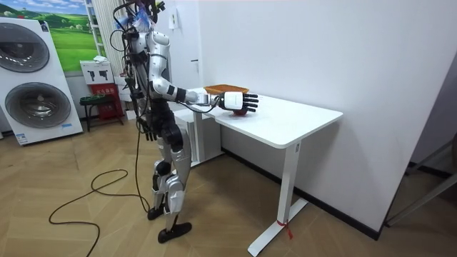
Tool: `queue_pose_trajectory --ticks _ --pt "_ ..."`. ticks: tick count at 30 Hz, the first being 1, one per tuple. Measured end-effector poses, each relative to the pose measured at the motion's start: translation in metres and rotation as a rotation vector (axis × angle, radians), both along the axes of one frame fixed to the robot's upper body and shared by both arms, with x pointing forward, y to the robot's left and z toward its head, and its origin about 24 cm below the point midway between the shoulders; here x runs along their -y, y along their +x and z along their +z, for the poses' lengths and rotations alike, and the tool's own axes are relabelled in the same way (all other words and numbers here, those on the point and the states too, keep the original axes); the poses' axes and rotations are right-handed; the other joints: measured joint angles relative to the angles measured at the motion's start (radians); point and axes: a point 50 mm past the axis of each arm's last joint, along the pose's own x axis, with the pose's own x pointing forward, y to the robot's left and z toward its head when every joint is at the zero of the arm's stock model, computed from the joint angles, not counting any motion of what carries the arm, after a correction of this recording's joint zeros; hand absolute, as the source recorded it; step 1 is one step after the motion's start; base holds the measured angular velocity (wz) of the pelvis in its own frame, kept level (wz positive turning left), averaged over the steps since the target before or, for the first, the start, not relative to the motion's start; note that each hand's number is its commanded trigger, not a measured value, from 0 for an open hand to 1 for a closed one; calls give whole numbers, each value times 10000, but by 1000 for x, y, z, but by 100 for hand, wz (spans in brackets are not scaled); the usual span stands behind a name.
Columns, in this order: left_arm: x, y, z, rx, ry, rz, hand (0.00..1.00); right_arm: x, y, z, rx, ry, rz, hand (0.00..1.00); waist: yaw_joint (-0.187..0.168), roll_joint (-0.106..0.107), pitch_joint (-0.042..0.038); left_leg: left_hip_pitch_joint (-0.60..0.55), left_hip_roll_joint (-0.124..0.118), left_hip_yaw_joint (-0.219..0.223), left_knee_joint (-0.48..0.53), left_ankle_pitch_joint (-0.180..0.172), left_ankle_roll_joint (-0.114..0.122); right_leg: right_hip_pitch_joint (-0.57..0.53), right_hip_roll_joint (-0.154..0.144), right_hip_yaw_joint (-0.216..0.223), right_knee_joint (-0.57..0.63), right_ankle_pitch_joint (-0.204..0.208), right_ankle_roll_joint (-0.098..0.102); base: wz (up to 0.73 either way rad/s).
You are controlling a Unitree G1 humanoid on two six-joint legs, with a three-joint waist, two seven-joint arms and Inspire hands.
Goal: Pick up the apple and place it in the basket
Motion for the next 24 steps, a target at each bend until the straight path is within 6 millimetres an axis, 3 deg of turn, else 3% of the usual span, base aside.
queue_pose_trajectory --ticks 12,24 --pt "-1 3 1 82 194 -205 0 -5 -9 -22 -981 -447 319 100 -191 -95 -4 146 48 21 -77 2 -5 271 60 6 -258 118 -39 0" --pt "-2 3 1 122 440 -165 0 -12 -6 -24 -814 -506 445 100 -226 -46 -22 179 71 49 -190 11 -21 337 96 13 -357 185 -52 0"
